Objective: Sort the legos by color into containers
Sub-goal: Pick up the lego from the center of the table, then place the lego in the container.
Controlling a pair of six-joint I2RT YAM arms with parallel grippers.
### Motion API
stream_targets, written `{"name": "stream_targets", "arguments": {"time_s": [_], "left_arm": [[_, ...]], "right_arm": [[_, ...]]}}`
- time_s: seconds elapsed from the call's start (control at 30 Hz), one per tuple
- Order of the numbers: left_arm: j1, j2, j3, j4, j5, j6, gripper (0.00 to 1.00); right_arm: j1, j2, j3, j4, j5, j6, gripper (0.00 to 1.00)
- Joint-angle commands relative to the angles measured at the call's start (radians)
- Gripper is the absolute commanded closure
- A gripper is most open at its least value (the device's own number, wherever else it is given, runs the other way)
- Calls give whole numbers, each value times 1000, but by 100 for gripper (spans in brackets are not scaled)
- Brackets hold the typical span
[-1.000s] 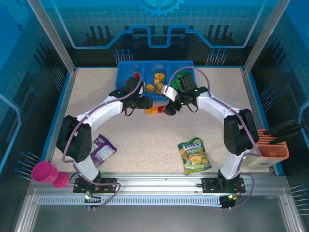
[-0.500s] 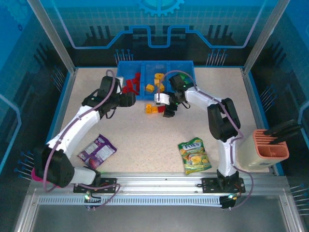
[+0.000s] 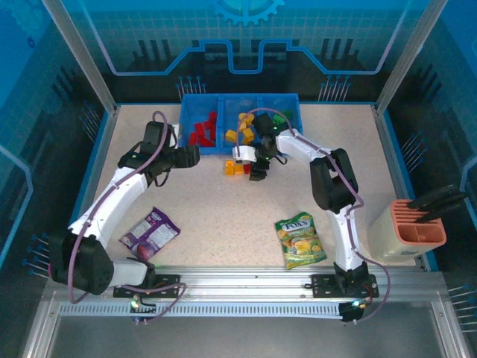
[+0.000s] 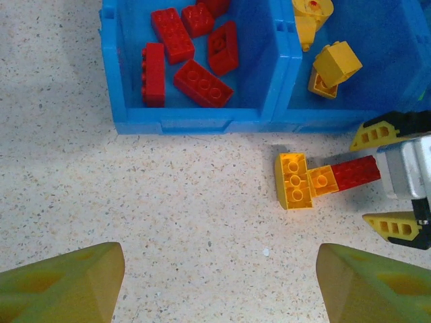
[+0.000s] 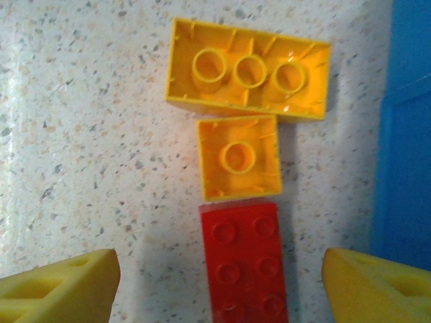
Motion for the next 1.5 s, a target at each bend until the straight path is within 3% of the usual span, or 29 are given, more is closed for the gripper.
{"name": "stream_targets", "arguments": {"time_s": [0.0, 0.2, 0.3, 0.63, 0.8, 1.07, 1.37, 1.47], "left_arm": [[14, 2, -4, -2, 26, 25, 24], [18, -4, -4, -6, 22, 24, 24], [19, -8, -6, -5, 18, 25, 24], [23, -13, -6, 4, 20, 33, 24], [34, -44, -4, -8, 19, 43, 24], [87, -112, -9, -31, 54, 47, 23], [135, -186, -50, -54, 77, 40, 22], [155, -197, -59, -54, 88, 45, 22]], "right_arm": [[11, 53, 7, -80, 27, -21, 21], [14, 80, 10, -93, 61, -30, 23], [18, 80, 17, -115, 68, -30, 30], [25, 58, -52, -75, 158, 15, 75], [28, -65, -140, 45, 165, 58, 88], [43, -201, -25, 182, 2, 137, 91], [68, -27, 281, 337, -62, 151, 92], [84, 31, 291, 508, -3, 95, 92]]}}
